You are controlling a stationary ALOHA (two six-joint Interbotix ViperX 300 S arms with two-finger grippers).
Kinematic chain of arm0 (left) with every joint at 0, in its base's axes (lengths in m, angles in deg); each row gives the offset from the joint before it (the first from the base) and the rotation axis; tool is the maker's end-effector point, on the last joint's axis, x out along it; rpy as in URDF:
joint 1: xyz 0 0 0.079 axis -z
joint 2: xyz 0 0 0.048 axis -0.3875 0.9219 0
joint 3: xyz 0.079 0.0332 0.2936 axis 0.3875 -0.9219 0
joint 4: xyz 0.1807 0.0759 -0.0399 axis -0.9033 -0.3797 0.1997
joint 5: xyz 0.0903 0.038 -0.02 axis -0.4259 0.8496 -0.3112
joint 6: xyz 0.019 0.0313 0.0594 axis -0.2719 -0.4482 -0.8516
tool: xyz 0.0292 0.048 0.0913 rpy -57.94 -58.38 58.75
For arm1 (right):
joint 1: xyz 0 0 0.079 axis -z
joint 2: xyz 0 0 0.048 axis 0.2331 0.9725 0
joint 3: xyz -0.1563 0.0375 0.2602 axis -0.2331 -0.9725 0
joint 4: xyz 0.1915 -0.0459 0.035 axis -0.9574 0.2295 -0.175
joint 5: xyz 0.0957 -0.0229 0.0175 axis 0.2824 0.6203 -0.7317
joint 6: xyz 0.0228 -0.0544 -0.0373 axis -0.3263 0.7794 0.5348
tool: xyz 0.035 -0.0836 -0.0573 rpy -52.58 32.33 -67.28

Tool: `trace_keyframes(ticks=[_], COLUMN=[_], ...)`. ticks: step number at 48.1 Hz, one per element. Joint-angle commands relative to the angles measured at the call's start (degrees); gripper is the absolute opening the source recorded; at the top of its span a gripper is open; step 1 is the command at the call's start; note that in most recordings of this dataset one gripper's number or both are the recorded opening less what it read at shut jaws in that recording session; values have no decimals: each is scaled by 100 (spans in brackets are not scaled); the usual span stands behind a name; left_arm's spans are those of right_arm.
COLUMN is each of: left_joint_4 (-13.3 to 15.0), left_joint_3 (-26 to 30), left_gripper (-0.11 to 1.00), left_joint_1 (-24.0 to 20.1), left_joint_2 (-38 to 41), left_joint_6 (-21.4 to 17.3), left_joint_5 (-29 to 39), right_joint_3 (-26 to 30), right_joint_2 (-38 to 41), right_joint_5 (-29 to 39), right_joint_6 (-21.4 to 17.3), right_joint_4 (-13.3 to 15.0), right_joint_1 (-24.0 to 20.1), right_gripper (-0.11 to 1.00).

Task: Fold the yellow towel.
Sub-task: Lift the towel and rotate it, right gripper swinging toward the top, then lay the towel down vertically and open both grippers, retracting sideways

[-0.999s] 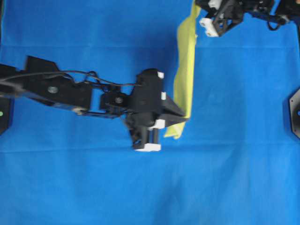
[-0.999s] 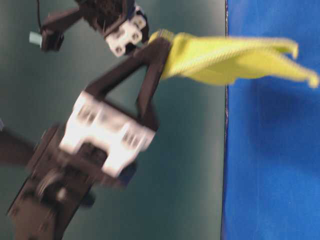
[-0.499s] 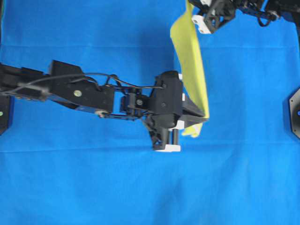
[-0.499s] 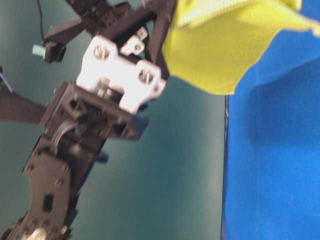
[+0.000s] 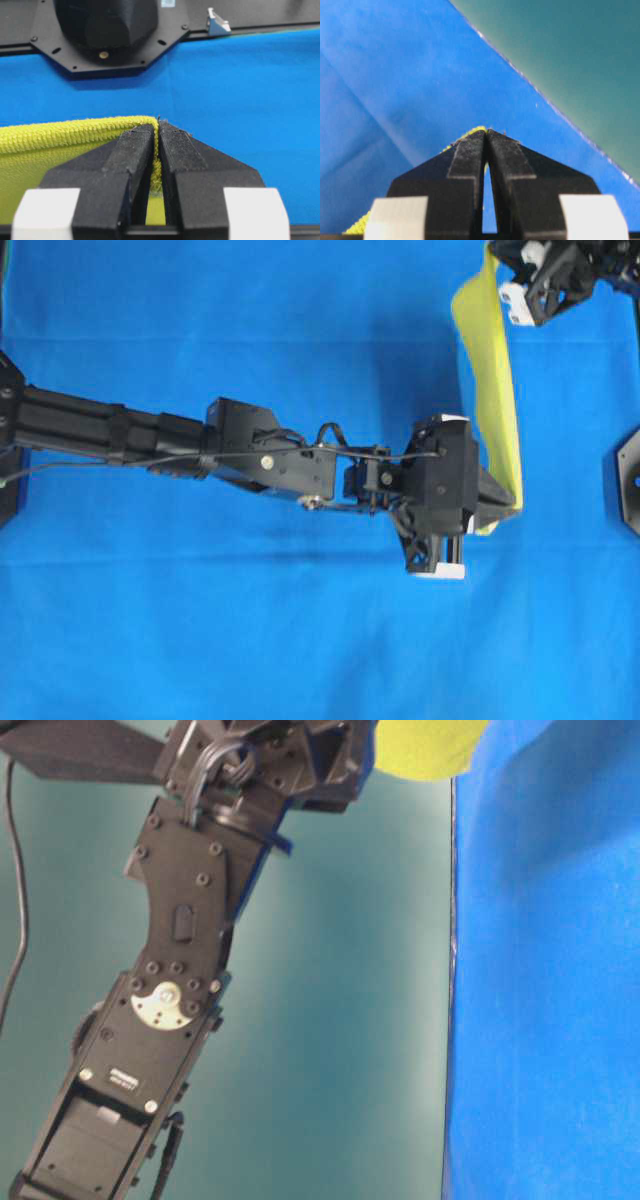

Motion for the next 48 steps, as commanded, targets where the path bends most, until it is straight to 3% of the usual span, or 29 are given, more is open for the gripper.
trace_keyframes(ticks=[1, 12, 30, 48], left_joint_4=[-18, 18, 18, 18], left_joint_3=[18, -1028, -3234, -3516], left_gripper=[3, 3, 3, 3], left_joint_1=[281, 316, 334, 352], left_joint_2=[-176, -554, -1380, -1485], left_joint_6=[18, 158, 1046, 1107], left_joint_5=[-18, -281, -1811, -1934], right_joint_3=[79, 475, 1872, 2065], right_joint_2=[97, 1046, 2742, 2944], right_joint_5=[-70, -756, -1055, -1002], right_joint_6=[-18, -26, -18, 9], right_joint_4=[26, 18, 26, 44], right_joint_1=[114, -123, -738, -861], right_gripper=[2, 2, 2, 2])
